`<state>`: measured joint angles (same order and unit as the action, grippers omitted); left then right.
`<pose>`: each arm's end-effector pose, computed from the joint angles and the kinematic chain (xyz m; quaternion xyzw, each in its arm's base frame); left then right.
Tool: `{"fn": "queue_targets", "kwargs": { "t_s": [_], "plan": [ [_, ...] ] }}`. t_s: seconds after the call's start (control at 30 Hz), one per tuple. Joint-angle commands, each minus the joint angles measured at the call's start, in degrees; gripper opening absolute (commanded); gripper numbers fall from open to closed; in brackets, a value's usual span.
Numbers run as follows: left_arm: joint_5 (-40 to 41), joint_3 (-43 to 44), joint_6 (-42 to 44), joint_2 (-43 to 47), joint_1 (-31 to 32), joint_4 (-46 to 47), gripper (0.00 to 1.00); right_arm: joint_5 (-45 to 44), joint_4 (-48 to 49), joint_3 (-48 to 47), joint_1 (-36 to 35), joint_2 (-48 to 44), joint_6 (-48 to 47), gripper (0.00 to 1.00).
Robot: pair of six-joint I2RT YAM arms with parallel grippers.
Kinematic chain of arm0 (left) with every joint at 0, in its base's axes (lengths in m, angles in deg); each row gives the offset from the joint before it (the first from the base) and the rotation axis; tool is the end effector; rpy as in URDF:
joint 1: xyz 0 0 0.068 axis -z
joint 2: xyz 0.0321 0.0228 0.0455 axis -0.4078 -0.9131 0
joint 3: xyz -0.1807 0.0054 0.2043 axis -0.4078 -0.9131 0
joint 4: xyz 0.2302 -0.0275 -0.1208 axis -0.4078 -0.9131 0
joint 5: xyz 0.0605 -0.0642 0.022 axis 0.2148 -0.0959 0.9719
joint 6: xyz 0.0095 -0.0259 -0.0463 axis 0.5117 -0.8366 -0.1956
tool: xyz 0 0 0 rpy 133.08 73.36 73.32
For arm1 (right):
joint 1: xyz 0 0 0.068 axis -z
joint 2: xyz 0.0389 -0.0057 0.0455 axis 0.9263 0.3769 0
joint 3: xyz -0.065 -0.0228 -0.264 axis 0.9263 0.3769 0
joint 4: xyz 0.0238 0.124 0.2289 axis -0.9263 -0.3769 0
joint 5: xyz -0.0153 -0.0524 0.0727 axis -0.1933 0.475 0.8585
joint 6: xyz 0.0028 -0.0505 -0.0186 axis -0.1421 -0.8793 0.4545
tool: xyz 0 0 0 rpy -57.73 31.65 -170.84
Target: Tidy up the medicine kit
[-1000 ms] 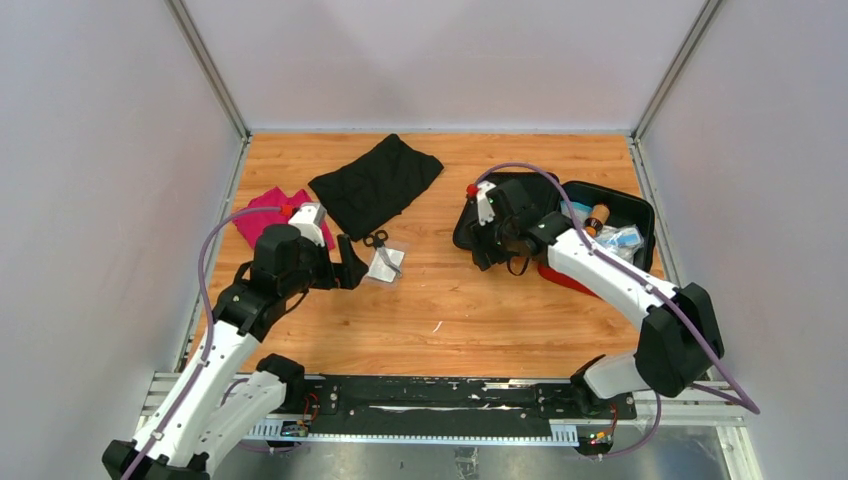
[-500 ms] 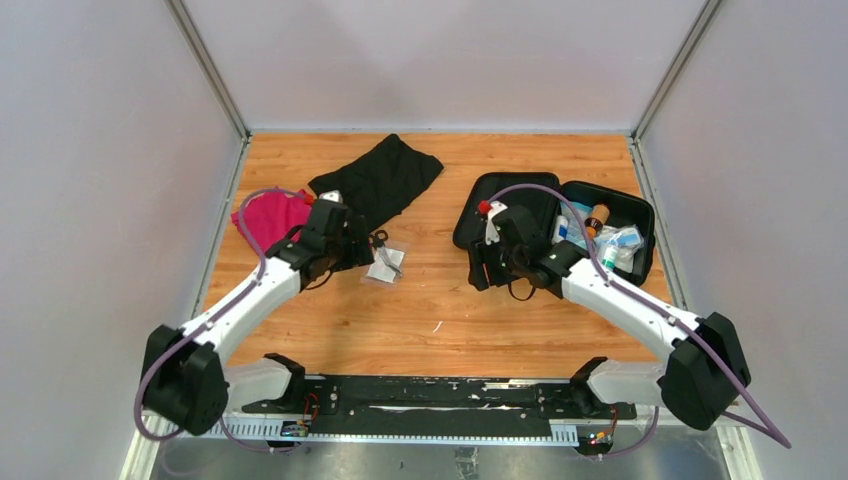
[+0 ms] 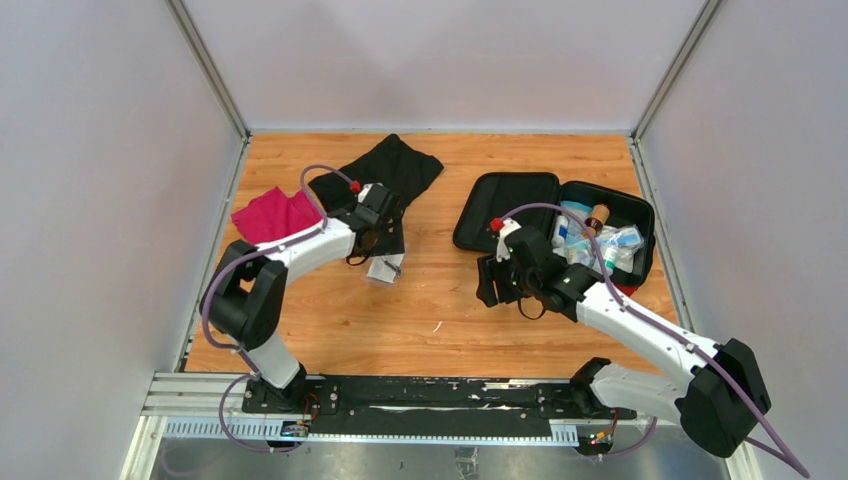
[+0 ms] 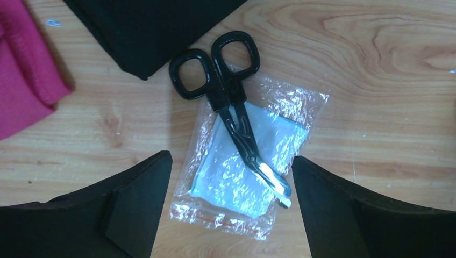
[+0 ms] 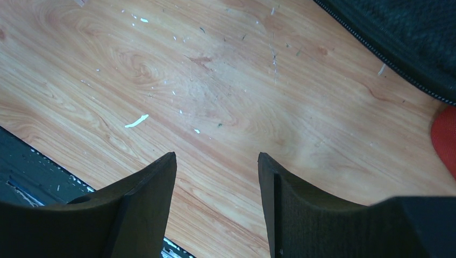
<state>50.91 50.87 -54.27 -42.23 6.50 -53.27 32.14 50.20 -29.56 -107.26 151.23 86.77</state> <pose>0.2873 -0.1575 0.1992 -0.0719 0.9492 -0.0238 0.3054 0.1754 0.1477 0.2452 -0.1895 0.8880 0.2304 0.3500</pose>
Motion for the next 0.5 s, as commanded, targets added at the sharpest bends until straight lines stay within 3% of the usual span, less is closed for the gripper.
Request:
{"fn": "queue_targets", "kwargs": {
  "t_s": [0.0, 0.47],
  "plan": [
    [2.9, 3.6, -0.9, -4.5, 1.5, -0.1, 0.87, -0.9, 1.4, 2.7, -0.9, -1.7, -0.5, 0.62],
    [8.7, 7.7, -3.5, -10.2, 1.5, -1.1, 0.73, 0.0, 2.3, 4.6, -0.9, -2.5, -0.4, 0.62]
  ]
}}
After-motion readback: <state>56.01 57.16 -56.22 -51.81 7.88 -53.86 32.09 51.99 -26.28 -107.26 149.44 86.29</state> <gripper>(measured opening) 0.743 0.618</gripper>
